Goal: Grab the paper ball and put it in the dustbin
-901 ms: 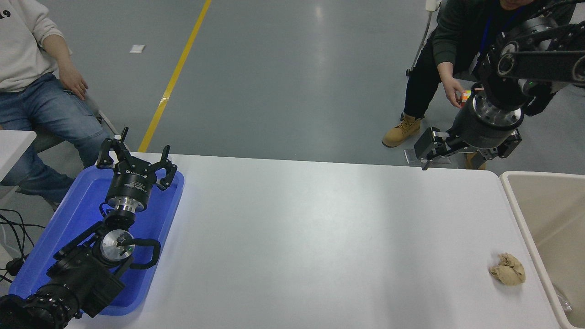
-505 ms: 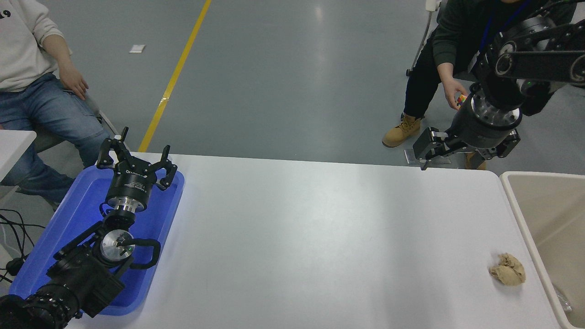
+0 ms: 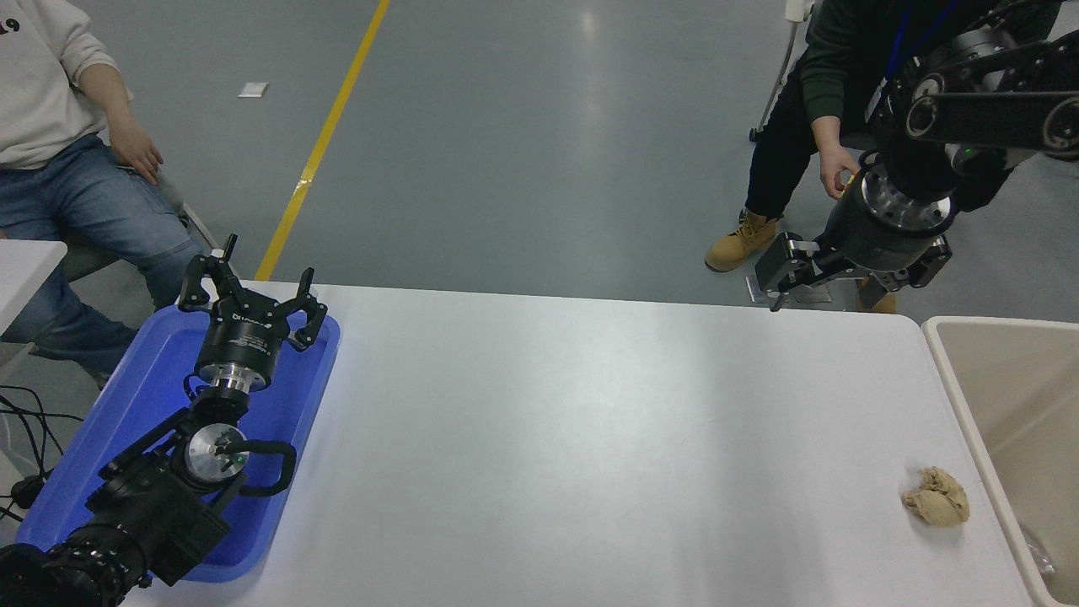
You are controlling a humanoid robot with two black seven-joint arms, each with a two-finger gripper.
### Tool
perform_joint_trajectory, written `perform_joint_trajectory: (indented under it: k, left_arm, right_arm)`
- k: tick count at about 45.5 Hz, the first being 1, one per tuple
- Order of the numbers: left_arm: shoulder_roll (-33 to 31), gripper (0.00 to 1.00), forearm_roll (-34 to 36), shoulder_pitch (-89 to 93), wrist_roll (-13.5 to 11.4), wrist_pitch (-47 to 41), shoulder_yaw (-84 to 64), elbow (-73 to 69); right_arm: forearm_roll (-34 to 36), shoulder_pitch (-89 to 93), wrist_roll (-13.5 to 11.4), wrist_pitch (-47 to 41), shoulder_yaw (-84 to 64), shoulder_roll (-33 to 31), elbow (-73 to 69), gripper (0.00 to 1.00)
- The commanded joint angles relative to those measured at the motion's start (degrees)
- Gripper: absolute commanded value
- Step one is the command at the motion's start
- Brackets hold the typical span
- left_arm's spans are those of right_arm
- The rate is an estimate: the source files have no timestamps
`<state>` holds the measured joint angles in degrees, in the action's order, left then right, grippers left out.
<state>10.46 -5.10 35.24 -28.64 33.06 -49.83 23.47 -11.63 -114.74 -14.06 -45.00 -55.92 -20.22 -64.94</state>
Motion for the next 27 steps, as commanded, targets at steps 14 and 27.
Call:
perform_joint_trajectory:
  k: [14,27]
  left_arm:
    - [0.0,1.0,0.0,0.0,-0.01,0.08,0.0,0.0]
    - [0.0,1.0,0.09,0.0,-0.01,0.08,0.0,0.0]
  right_arm:
    - [-0.06,2.32,0.0,0.0,0.2,1.42,5.97,1.0]
    - [0.73,4.17,0.09,0.0,-1.2,-1.74,8.69,1.0]
